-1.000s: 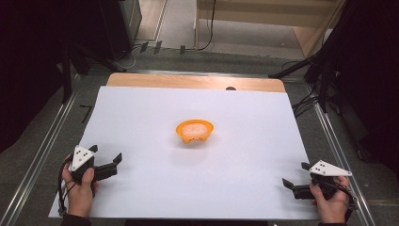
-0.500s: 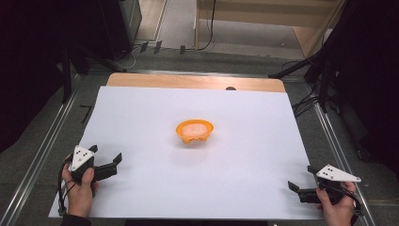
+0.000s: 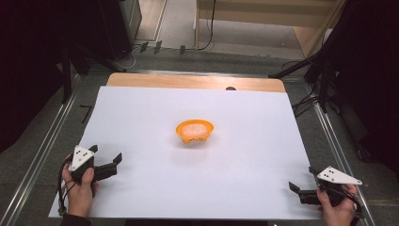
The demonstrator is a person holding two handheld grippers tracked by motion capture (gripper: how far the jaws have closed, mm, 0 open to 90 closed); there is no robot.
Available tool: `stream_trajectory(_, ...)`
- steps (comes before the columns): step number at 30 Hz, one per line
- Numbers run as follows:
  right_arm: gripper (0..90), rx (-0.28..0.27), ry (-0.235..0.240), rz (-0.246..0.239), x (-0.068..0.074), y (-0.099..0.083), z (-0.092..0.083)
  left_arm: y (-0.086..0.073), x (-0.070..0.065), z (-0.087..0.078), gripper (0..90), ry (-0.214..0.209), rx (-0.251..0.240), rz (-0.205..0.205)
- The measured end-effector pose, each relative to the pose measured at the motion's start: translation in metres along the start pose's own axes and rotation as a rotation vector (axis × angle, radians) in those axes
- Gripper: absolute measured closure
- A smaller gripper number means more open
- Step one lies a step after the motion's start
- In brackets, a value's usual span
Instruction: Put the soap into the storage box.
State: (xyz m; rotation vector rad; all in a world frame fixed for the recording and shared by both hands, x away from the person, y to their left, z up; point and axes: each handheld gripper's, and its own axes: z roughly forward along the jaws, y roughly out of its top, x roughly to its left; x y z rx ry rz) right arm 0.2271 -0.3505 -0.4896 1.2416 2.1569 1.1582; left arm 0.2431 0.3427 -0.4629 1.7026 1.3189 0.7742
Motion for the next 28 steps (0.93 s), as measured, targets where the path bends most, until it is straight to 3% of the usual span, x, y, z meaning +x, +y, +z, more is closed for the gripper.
stream_trajectory(4,0.0,-0.055,0.017,0.042,-0.0004,0.0027,-0.001,0.0001,-0.0001,0.0002,5.2,0.0,0.002,0.002)
stream_trajectory(9,0.0,-0.009,0.013,0.005,0.0054,0.0048,0.0072,0.0001,-0.0001,0.0004,5.2,0.001,0.003,0.001)
stream_trajectory(22,0.0,-0.015,0.013,0.01,0.0054,0.0035,0.0077,0.0003,-0.0001,0.0008,5.2,0.0,0.007,0.0)
stream_trajectory(28,0.0,-0.019,0.014,0.009,0.0055,0.0039,0.007,0.0019,0.0016,0.004,5.2,0.004,0.044,-0.015)
